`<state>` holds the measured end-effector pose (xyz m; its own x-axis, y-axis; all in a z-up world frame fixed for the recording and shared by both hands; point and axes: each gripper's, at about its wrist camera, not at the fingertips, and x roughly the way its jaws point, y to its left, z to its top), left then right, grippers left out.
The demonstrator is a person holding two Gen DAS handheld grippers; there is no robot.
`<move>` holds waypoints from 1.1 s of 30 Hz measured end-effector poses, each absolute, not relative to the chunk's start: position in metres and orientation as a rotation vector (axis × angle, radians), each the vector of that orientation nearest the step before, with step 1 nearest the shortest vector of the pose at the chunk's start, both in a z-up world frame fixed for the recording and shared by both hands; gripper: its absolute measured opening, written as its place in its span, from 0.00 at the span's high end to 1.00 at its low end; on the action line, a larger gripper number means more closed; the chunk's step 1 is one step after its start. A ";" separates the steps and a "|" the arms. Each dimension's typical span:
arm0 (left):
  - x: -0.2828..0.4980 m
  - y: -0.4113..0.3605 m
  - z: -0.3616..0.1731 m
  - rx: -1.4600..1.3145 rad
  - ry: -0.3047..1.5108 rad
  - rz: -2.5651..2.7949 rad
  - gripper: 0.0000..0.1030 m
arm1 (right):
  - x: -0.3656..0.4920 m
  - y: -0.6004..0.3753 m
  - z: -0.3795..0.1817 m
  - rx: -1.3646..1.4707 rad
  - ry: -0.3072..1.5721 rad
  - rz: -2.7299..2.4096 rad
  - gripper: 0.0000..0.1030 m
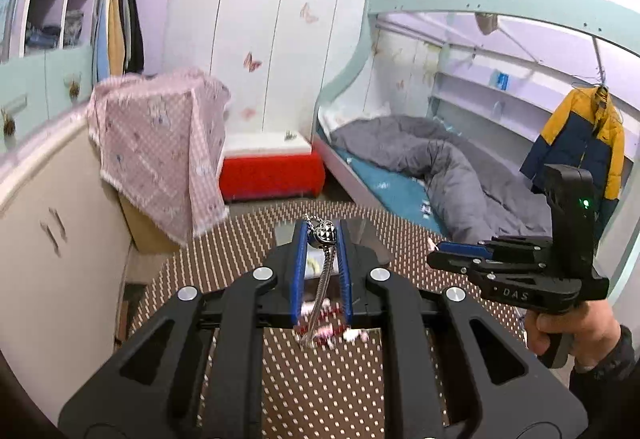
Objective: Organize jewelry
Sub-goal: 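Lift the silver chain with the left tool and release it into the box, then move the open left tool back over the remaining jewelry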
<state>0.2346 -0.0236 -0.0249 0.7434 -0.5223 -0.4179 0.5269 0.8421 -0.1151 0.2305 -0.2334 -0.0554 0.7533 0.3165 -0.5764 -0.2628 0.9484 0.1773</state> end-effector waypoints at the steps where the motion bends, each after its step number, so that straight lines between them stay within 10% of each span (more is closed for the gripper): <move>1: 0.235 -0.024 -0.019 0.011 0.441 -0.575 0.86 | 0.233 -0.233 -0.047 0.080 0.627 0.319 0.80; 20: 0.327 -0.081 0.009 0.066 0.457 -0.563 0.84 | 0.329 -0.235 -0.046 0.089 0.709 0.304 0.79; 21: 0.333 -0.087 -0.002 0.091 0.485 -0.552 0.80 | 0.334 -0.237 -0.051 0.101 0.720 0.289 0.77; 23: 0.338 -0.091 -0.015 0.111 0.514 -0.518 0.20 | 0.339 -0.242 -0.061 0.135 0.743 0.273 0.52; 25: 0.336 -0.087 -0.022 0.106 0.491 -0.491 0.16 | 0.336 -0.250 -0.064 0.162 0.726 0.248 0.25; 33: 0.330 -0.056 -0.030 0.030 0.509 -0.410 0.12 | 0.319 -0.266 -0.055 0.203 0.663 0.177 0.08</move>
<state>0.3305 -0.0555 -0.0300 0.7940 -0.3737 -0.4796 0.3882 0.9187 -0.0731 0.3191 -0.2662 -0.0546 0.7743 0.2270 -0.5907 -0.0983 0.9653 0.2421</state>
